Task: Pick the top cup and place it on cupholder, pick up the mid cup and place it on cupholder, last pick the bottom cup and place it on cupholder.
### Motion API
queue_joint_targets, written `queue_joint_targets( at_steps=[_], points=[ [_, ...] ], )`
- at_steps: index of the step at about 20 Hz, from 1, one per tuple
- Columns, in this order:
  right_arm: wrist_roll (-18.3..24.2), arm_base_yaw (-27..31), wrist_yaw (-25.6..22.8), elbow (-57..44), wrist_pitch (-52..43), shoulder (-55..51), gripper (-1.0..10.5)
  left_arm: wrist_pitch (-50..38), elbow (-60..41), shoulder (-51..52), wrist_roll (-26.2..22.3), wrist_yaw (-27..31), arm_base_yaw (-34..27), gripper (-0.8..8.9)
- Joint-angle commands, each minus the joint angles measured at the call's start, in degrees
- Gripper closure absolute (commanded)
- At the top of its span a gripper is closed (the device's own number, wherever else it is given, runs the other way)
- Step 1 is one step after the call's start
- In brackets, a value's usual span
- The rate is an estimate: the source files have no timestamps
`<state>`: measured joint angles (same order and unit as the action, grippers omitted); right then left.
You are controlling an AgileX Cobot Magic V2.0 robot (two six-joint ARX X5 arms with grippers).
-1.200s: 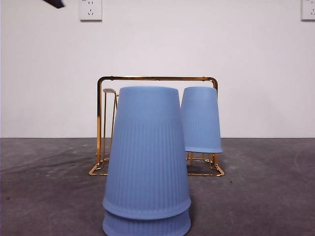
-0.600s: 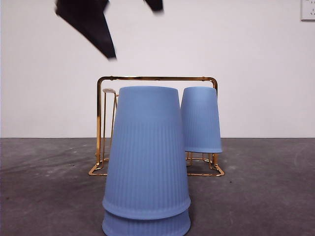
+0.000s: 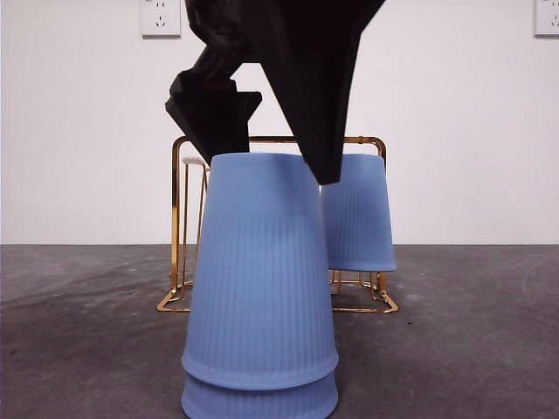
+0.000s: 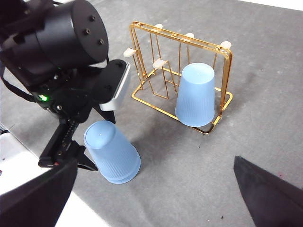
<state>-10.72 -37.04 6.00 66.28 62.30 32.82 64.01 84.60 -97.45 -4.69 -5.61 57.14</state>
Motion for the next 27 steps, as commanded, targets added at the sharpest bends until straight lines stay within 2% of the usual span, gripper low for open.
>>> queue_joint_targets(
  at_steps=[1, 5, 8, 11, 13, 20, 27],
  points=[
    [0.35, -0.39, 0.00, 0.50, -0.63, 0.33, 3.9, -0.94, 1.29, -0.94, -0.68, 0.33, 0.90, 3.06],
    [0.35, -0.39, 0.00, 0.50, -0.61, 0.35, 3.9, -0.28, 1.29, -0.94, -0.66, 3.72, 0.90, 3.17],
    [0.35, -0.39, -0.02, 0.50, -0.61, 0.35, 3.9, 0.85, 1.29, -0.94, -0.72, 3.96, 0.90, 3.32],
    [0.35, -0.39, -0.04, 0.50, -0.63, 0.39, 3.9, 1.01, 1.29, -0.92, -1.31, 3.93, 0.90, 4.98],
    [0.33, -0.39, -0.04, 0.50, -0.63, 0.39, 3.9, 0.96, 1.29, -0.92, -1.31, 3.93, 0.98, 5.43],
    [0.31, -0.39, -0.15, 0.50, -0.79, 0.39, 3.9, 1.38, 1.46, -0.44, -1.29, 3.93, 1.05, 5.43],
    [0.28, -0.35, -0.22, 0.50, -1.01, 0.39, 3.9, 5.16, 6.64, -0.39, -1.31, 3.93, 1.05, 5.43]
  ],
)
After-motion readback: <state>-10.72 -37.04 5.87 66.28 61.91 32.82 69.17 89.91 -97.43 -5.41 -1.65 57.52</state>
